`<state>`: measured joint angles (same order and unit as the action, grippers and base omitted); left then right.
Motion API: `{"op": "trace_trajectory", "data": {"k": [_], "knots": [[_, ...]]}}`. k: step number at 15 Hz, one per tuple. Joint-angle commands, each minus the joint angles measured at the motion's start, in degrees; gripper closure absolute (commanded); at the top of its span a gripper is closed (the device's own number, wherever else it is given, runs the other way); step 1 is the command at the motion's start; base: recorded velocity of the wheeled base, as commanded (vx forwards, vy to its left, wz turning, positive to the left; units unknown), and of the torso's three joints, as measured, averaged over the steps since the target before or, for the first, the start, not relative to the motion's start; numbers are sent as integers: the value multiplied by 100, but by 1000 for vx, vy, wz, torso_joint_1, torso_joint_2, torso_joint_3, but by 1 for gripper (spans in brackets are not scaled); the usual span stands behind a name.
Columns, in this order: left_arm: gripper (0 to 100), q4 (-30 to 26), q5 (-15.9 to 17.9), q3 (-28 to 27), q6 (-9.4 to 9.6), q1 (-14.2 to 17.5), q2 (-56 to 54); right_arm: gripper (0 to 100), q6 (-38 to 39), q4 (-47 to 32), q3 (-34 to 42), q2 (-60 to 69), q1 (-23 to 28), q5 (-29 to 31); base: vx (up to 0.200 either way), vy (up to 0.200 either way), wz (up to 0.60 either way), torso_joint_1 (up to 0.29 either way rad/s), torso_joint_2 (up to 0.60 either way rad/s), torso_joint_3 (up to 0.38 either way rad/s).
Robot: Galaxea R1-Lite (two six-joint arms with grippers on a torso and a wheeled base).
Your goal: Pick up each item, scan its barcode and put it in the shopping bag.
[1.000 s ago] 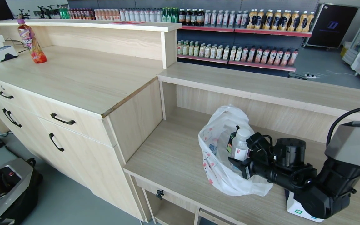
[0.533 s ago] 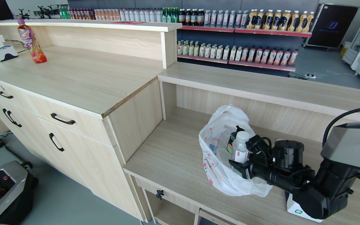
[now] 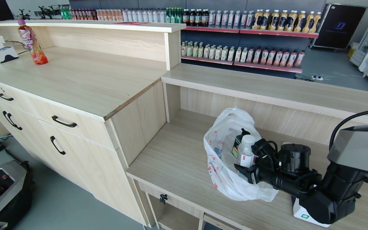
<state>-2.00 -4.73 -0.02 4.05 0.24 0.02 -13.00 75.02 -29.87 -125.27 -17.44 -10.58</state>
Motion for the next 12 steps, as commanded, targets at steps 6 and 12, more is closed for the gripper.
{"op": "trace_trajectory", "data": {"k": [6,12], "knots": [[0,-2,-2,2,0,2,-2,0,-1,-31,7,38,4,-5,0,0,0,0,0,0],[0,-2,-2,2,0,2,-2,0,-1,-858,34,1101,39,-93,0,0,0,0,0,0]]}}
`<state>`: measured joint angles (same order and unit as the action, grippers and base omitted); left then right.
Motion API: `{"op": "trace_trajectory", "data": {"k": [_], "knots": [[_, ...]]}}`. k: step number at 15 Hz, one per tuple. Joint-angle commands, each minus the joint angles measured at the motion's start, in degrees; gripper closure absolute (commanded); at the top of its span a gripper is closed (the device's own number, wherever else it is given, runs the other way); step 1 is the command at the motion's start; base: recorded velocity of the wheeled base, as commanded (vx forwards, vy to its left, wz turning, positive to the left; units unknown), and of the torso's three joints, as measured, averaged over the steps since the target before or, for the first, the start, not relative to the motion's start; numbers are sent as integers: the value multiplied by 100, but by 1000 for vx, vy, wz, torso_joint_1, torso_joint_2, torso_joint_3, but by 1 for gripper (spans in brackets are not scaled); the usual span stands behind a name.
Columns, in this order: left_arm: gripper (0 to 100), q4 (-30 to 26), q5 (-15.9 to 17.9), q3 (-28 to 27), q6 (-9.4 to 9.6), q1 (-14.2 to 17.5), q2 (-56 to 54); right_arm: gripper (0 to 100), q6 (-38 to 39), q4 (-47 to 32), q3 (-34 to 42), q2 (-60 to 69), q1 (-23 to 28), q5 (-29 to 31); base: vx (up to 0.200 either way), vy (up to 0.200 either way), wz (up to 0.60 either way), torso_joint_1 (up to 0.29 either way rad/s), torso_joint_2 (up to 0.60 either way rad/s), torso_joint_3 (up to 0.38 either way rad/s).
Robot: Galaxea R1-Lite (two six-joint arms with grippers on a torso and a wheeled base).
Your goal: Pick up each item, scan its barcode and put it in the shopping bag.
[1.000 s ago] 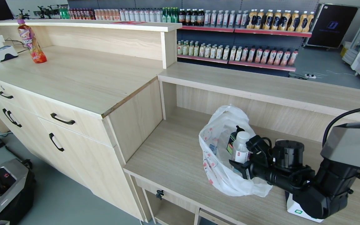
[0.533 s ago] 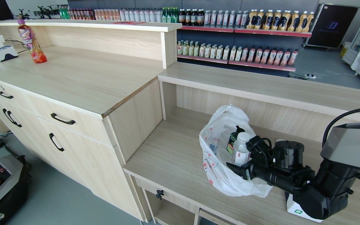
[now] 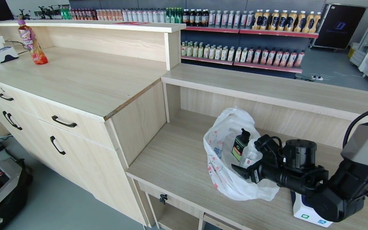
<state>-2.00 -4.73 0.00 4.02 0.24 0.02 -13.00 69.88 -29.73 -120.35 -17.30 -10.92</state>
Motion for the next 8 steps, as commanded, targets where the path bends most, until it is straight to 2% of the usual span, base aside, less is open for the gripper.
{"op": "trace_trajectory", "data": {"k": [1,2,6,8], "knots": [[0,-2,-2,0,2,2,-2,0,-1,-545,29,776,51,-129,0,0,0,0,0,0],[0,-2,-2,0,2,2,-2,0,-10,-1046,55,1215,69,-288,0,0,0,0,0,0],[0,-2,-2,0,2,2,-2,0,-45,-1574,47,2164,69,-296,0,0,0,0,0,0],[0,-2,-2,0,2,2,-2,0,-133,-2198,47,3166,174,-270,0,0,0,0,0,0]]}}
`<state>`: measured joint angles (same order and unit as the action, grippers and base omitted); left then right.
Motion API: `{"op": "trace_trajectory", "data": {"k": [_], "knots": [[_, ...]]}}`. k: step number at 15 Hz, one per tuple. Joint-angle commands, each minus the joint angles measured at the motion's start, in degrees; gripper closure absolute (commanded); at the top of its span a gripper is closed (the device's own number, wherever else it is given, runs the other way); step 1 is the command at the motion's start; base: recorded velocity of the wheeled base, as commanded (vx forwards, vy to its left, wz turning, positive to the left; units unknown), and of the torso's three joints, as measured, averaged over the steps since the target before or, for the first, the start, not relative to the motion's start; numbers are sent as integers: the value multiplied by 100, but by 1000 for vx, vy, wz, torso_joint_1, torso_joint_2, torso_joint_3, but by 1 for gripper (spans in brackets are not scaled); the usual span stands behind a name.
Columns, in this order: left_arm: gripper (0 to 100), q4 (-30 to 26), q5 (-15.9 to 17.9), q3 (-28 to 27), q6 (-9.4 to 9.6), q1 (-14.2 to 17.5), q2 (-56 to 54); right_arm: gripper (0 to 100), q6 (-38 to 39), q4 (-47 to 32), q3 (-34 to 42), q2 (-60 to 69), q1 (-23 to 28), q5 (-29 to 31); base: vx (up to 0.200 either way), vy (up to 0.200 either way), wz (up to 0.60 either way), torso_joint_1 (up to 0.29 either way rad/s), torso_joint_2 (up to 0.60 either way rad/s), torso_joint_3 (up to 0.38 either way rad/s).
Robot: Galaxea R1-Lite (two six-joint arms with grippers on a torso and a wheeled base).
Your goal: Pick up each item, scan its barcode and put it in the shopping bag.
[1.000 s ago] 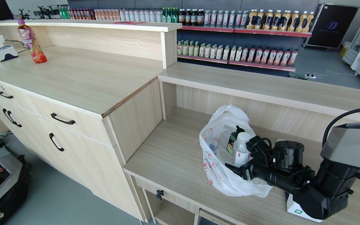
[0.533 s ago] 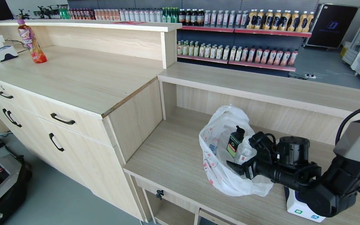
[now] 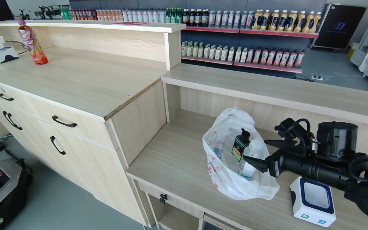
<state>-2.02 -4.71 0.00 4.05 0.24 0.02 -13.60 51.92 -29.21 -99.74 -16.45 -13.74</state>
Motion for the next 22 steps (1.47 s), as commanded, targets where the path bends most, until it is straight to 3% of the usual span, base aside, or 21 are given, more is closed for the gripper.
{"op": "trace_trajectory", "data": {"k": [1,5,7,9,12,13,17,21,22], "knots": [[0,0,-4,0,0,2,-2,0,-301,-639,-6,1475,168,12,0,0,0,0,0,0],[0,0,-4,0,0,2,-2,0,-1259,-1123,-50,2504,555,20,0,0,0,0,0,0],[0,0,-4,0,0,2,-2,0,-1496,-1298,-542,2697,687,38,0,0,-600,0,0,0],[0,0,-4,0,0,2,-2,0,-1478,-2177,-1491,2811,687,433,0,0,-600,2,2,2],[0,0,-4,0,0,2,-2,0,-898,-4225,-3038,2961,704,1251,0,0,-600,7,-2,1],[0,0,-4,0,0,2,-2,0,-749,-4717,-3214,3049,845,1427,0,0,-600,-2,7,7],[0,0,-4,0,0,2,-2,0,-362,-5658,-2827,3558,1926,1532,0,0,-600,2,5,4],[0,0,-4,0,0,2,-2,0,631,-5007,-1096,4631,2585,1734,0,0,-150,1,1,2],[0,0,-4,0,0,2,-2,0,736,-4928,-226,5272,2796,1752,0,0,0,0,0,0]]}}
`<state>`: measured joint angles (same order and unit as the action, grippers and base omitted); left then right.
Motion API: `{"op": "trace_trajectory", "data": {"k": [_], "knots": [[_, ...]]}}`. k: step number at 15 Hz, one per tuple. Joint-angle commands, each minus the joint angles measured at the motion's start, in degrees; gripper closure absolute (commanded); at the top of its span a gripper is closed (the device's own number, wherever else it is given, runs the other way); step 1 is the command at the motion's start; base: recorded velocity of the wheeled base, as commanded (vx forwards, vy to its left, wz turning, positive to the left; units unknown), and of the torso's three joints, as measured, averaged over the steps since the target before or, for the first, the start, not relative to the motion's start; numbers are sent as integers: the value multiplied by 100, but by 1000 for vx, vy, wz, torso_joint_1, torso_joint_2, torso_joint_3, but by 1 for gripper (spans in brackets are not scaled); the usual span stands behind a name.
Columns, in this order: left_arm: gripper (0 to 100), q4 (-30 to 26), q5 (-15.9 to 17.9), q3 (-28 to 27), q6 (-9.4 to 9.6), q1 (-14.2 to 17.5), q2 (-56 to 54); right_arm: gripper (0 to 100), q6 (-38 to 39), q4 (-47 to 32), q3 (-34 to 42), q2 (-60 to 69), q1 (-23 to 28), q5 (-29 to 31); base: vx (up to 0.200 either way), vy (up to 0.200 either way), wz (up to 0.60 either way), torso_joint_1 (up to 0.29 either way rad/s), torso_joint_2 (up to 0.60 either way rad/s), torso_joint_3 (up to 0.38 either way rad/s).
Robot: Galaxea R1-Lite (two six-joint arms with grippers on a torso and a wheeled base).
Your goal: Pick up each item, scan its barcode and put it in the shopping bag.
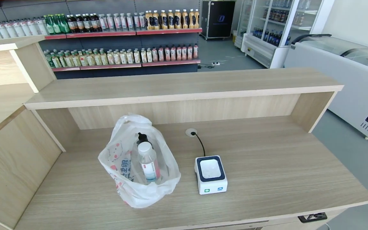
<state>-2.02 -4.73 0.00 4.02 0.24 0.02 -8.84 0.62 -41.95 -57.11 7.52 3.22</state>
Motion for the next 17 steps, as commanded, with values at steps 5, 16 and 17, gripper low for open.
{"op": "trace_trajectory", "data": {"k": [5,16,17], "knots": [[0,0,-2,0,2,2,-2,0,471,-379,4133,4525,-286,346,0,0,0,0,0,0],[0,0,-2,0,2,2,-2,0,523,-528,4107,5703,-752,399,0,0,0,0,0,0],[0,0,-2,0,2,2,-2,0,515,-528,4107,5711,-761,399,0,0,0,0,0,0]]}}
